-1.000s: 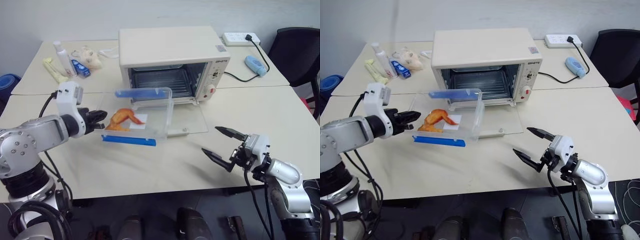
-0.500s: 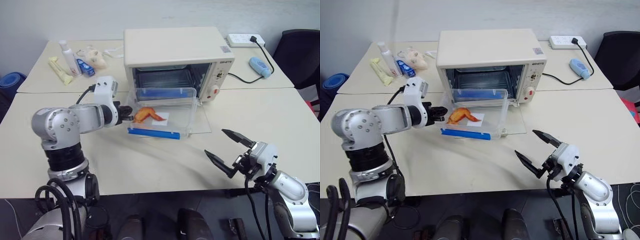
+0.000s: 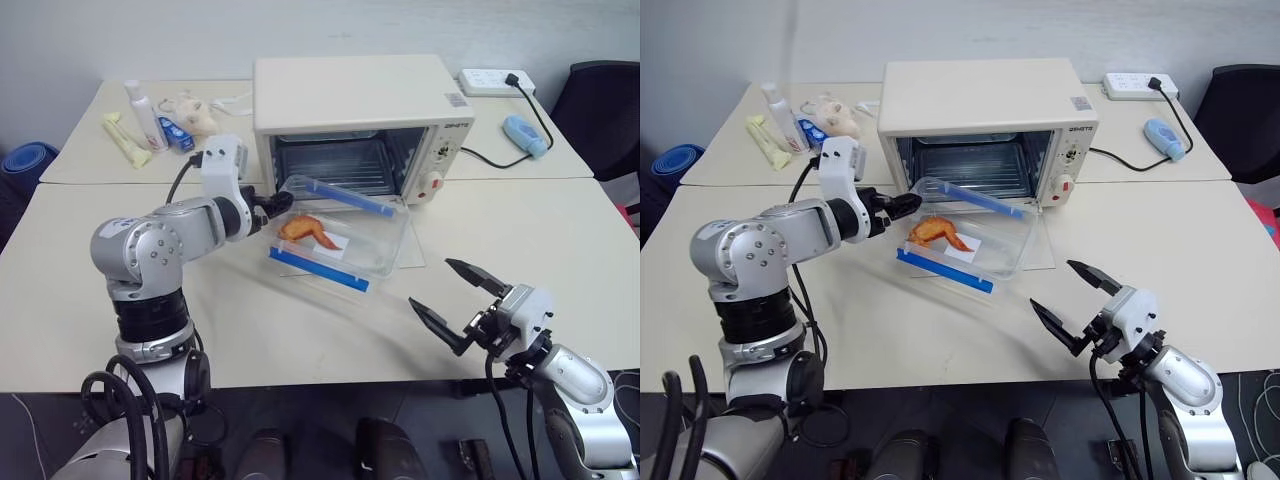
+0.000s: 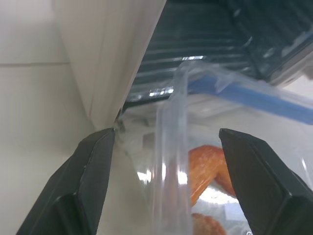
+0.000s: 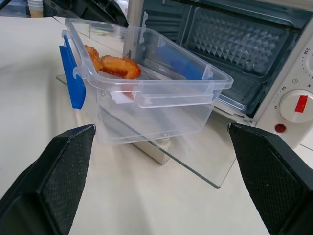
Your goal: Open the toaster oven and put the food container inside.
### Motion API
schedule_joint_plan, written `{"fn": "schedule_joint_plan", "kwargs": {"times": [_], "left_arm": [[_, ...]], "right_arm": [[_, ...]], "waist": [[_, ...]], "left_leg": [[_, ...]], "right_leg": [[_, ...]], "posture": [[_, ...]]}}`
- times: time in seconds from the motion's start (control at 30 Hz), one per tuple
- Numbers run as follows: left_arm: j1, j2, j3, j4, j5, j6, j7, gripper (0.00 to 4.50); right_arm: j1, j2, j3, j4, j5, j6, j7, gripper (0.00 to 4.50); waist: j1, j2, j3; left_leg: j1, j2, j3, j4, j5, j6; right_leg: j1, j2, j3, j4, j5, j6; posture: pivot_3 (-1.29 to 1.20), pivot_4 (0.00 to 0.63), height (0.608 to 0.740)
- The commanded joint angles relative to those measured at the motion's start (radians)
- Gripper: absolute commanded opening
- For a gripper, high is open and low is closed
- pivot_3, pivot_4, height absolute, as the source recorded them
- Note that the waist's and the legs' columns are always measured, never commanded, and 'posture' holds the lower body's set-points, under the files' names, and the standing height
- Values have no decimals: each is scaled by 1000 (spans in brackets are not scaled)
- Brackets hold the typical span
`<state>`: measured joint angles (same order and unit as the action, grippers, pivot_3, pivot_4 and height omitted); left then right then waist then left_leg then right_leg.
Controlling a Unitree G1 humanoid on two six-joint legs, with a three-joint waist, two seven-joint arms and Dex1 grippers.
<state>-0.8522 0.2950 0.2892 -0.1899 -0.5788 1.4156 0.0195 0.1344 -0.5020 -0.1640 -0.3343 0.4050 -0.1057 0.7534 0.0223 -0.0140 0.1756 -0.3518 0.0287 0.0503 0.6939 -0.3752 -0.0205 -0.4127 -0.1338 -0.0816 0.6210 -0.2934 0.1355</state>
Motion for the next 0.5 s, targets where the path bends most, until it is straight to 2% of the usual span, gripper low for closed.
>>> {"fn": "schedule_joint_plan", "kwargs": {"times": [0.03,0.13,0.23,0.33,0.4,0.5], "left_arm": [[23,90,36,-41,-41,-29,-119,3481],[69,229,36,-31,-95,-55,-298,3481],[150,408,13,9,-105,-193,-545,3531],[261,533,-13,53,-76,-414,-807,2928],[338,576,-10,64,-80,-564,-993,2330],[434,614,-80,76,-16,-716,-1113,1390]], "right_arm": [[-13,-25,-34,-40,44,24,8,4500],[-24,-64,-46,-51,92,72,46,4500],[-9,-172,-8,-110,159,209,139,3849],[2,-243,62,-180,185,317,182,2859],[0,-269,110,-218,194,371,204,2147],[-49,-236,183,-235,163,400,181,1110]], "waist": [[-1,0,0],[-8,1,0],[-15,2,1],[-17,2,1],[-12,2,1],[-2,2,1]], "left_leg": [[0,0,0,0,0,0],[0,0,0,-1,0,0],[0,1,0,-1,0,0],[0,1,0,-2,0,0],[0,1,0,-2,0,0],[0,1,0,0,-1,1]], "right_leg": [[0,0,0,0,0,0],[0,0,0,0,0,0],[0,1,0,0,0,0],[0,1,-1,-1,-1,-1],[0,1,-1,-1,-1,-1],[0,1,-1,-1,-1,-1]], "posture": [[0,150,740],[0,150,740],[0,150,740],[0,150,740],[0,150,740],[0,150,740]]}}
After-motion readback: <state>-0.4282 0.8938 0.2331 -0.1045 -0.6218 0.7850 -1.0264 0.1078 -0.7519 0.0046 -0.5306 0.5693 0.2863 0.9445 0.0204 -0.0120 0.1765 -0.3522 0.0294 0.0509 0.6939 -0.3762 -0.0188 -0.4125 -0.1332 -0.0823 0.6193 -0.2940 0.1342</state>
